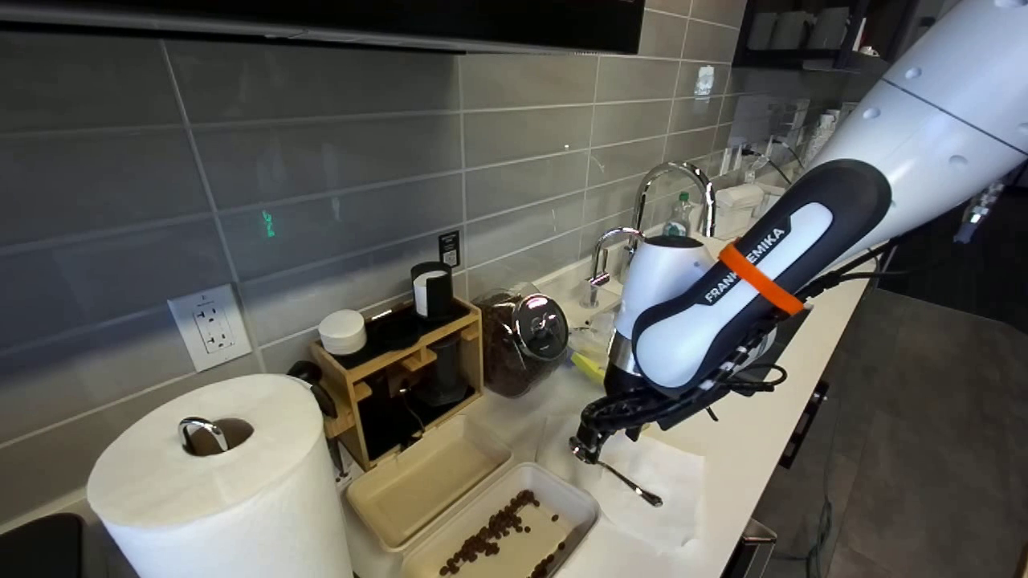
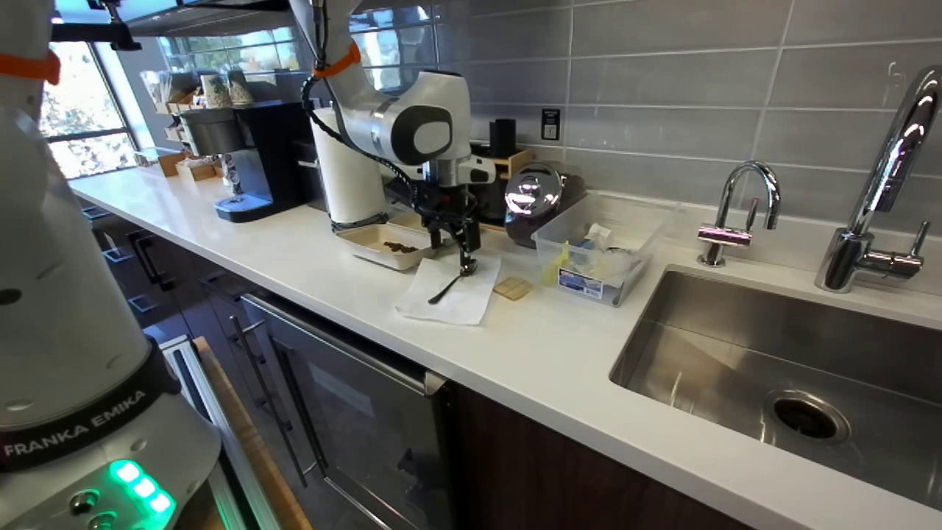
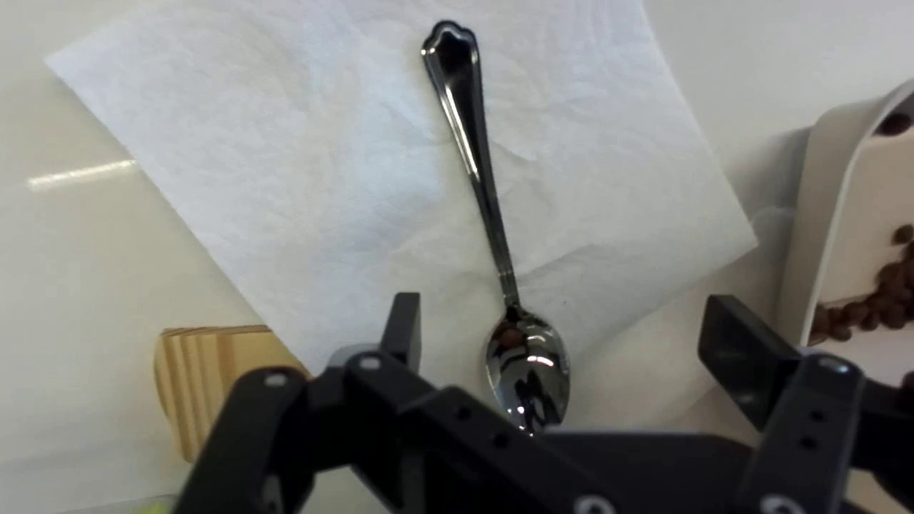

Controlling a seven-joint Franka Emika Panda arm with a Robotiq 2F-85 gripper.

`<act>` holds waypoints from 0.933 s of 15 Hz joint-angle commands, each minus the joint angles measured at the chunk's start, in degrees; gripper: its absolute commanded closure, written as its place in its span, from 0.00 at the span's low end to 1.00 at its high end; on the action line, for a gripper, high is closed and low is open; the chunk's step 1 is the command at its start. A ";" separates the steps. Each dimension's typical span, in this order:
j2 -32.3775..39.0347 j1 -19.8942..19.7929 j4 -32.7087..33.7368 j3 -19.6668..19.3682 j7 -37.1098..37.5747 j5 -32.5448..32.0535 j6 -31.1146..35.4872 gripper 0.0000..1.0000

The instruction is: Rotate the white napkin to the right.

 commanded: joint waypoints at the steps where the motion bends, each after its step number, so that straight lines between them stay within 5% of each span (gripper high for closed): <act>1: 2.69 -1.35 2.69 0.58 -8.17 -4.13 -3.05 0.00; 8: 7.35 1.07 5.27 -1.77 -13.70 -15.53 -2.42 0.00; 14: 10.56 2.60 7.48 -2.01 -12.59 -18.81 -1.18 0.00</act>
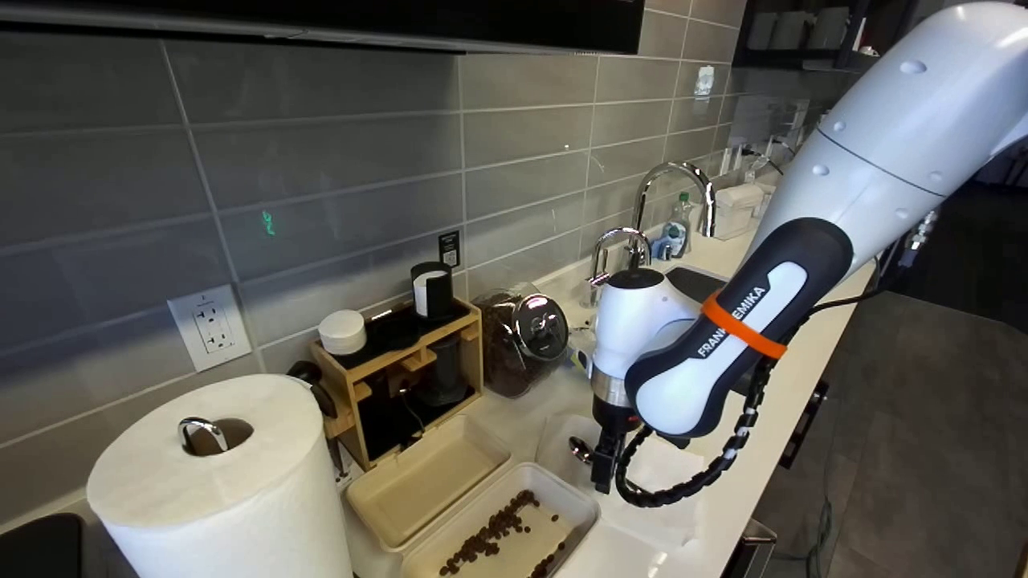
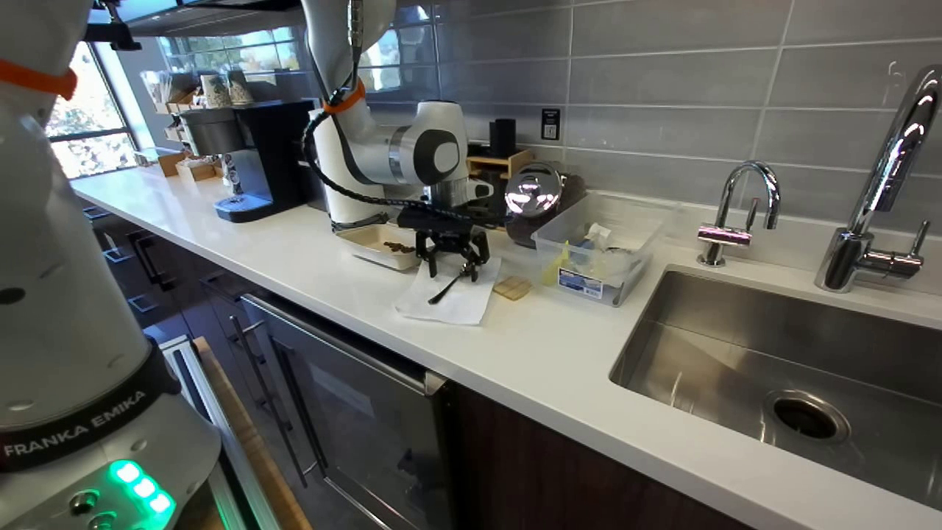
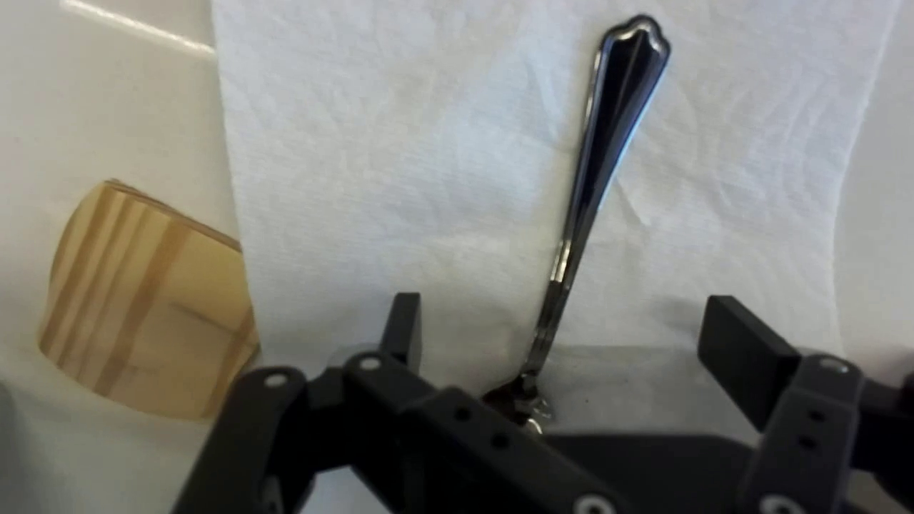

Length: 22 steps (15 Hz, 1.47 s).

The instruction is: Rotate the white napkin to the right.

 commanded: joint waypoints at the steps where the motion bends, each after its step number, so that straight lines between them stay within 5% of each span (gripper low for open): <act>1: 2.88 1.47 2.20 -0.86 0.68 -2.00 0.63 0.00; 22: 2.83 1.11 -0.64 -4.00 4.37 -0.75 -0.96 0.00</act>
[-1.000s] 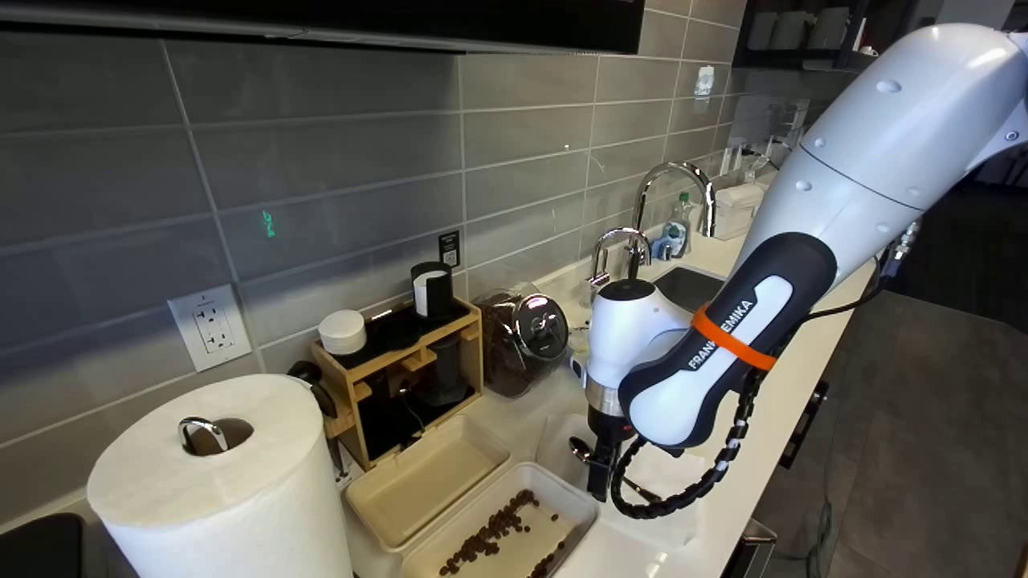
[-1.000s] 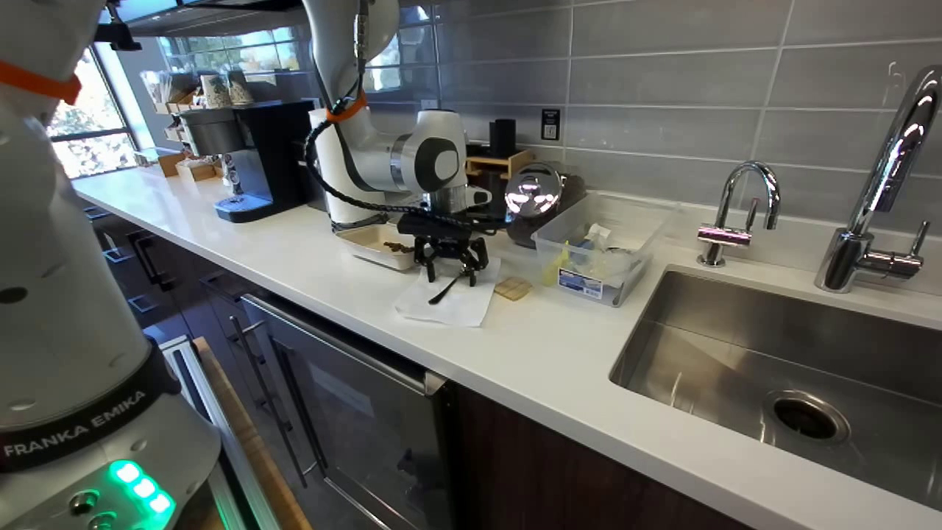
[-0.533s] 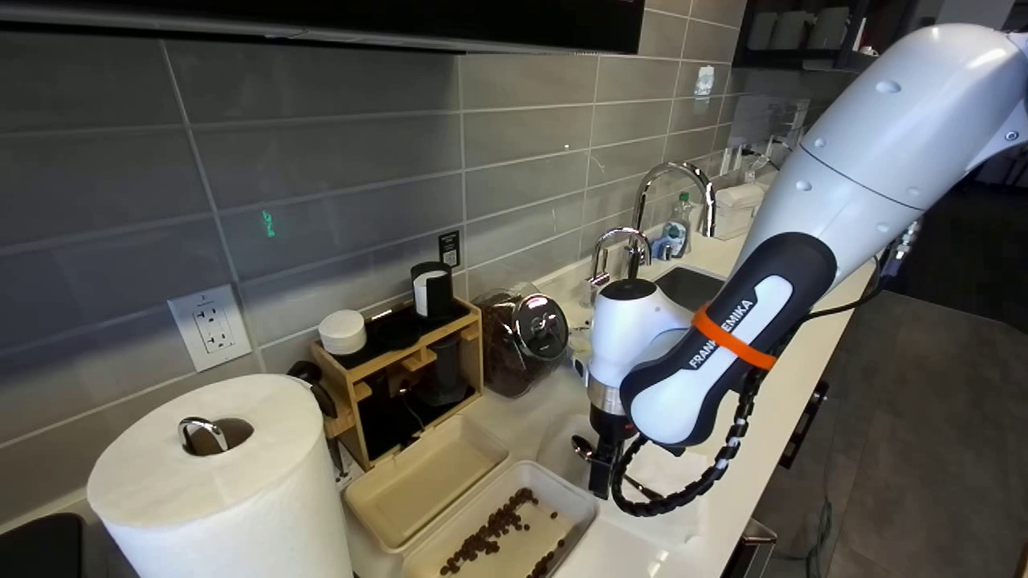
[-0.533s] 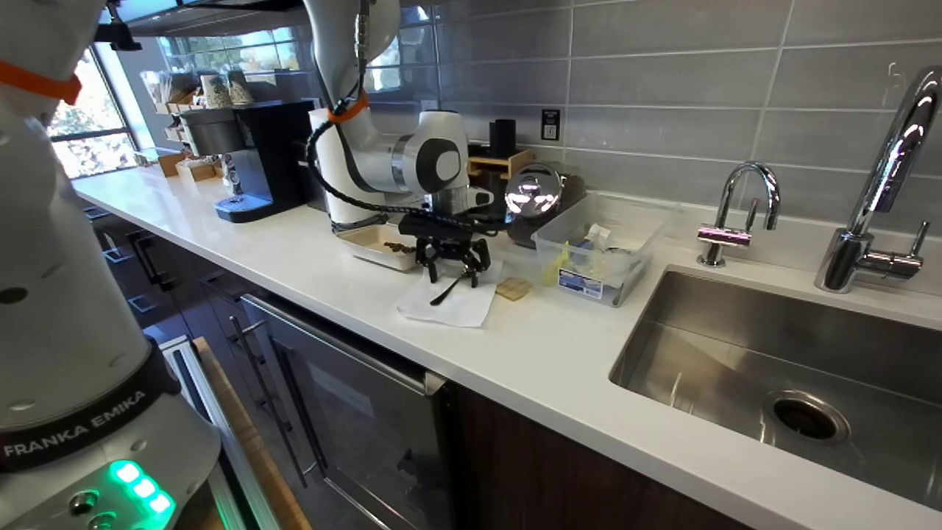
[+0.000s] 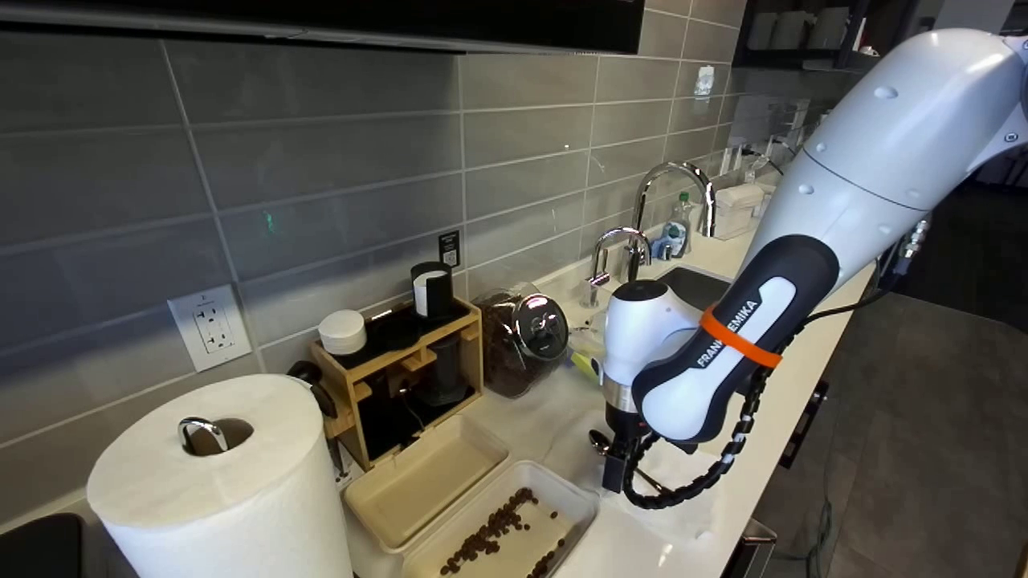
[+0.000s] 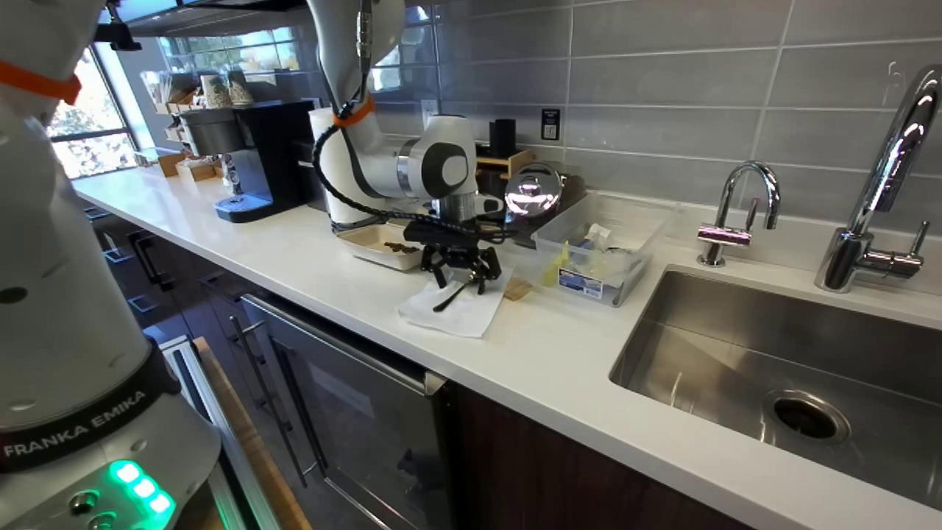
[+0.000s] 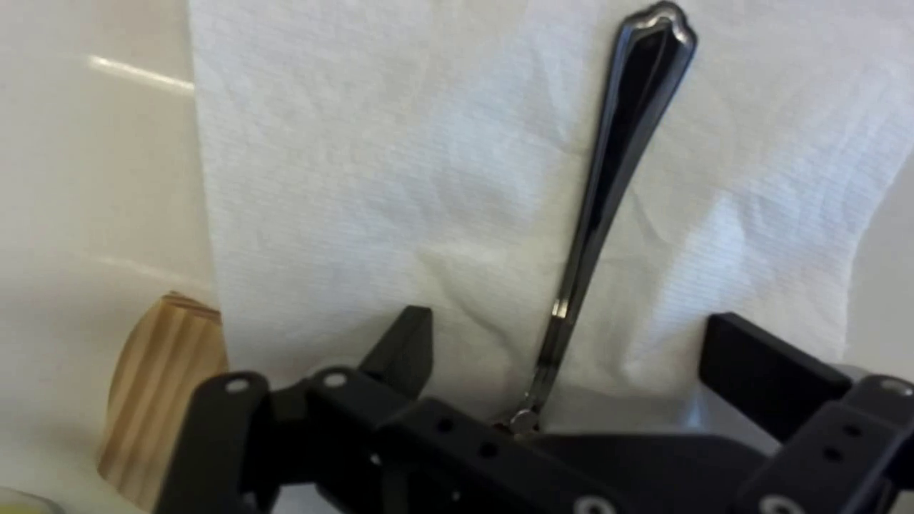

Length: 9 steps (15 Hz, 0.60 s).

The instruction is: Rotate the white napkin to the right.

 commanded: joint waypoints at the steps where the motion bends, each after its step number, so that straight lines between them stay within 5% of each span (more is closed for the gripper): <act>1: 0.61 0.22 -0.65 -0.44 3.10 0.10 -1.15 0.00; 9: 0.81 1.64 2.08 -1.75 14.58 2.61 -3.60 0.00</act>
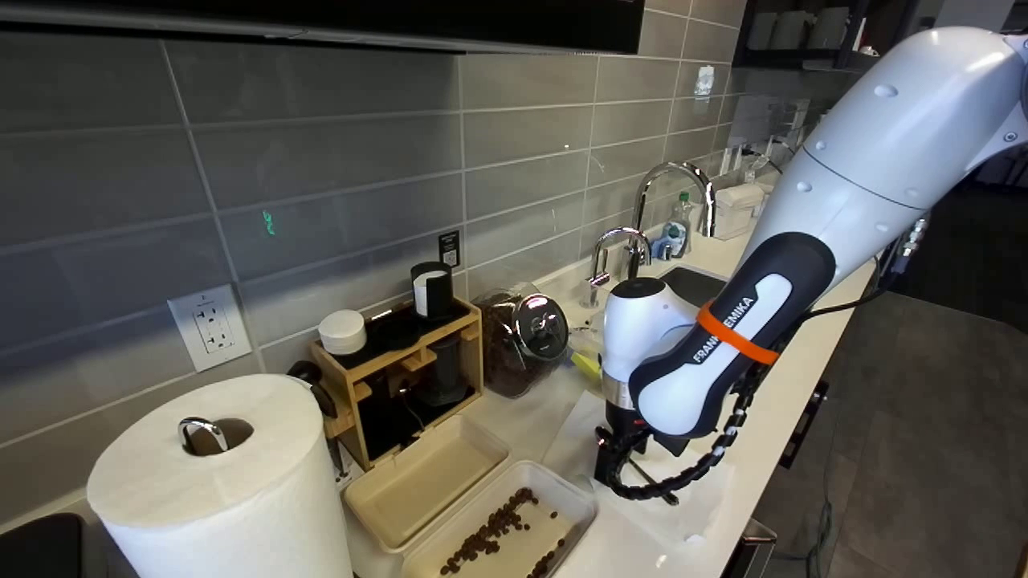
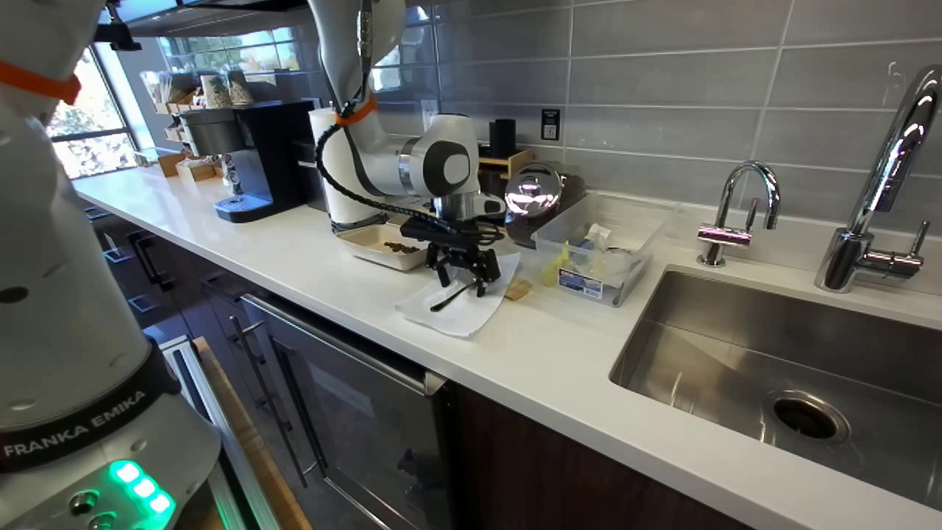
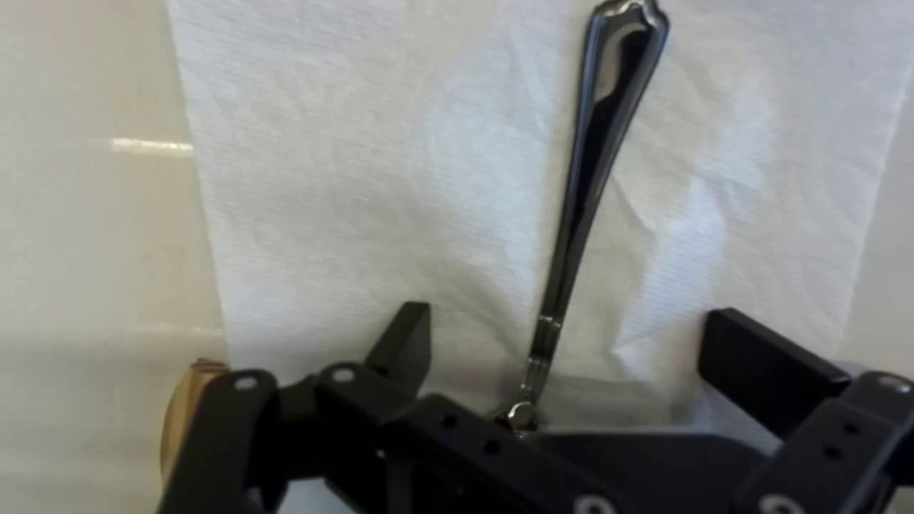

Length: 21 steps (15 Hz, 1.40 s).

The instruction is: Rotate the white napkin to the right.

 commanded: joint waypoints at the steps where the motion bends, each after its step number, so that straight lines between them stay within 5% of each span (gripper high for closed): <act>1: 0.83 1.09 1.58 -1.06 5.06 2.14 -2.69 0.00; 21: 5.97 5.94 15.95 -1.22 9.92 1.67 -11.16 0.00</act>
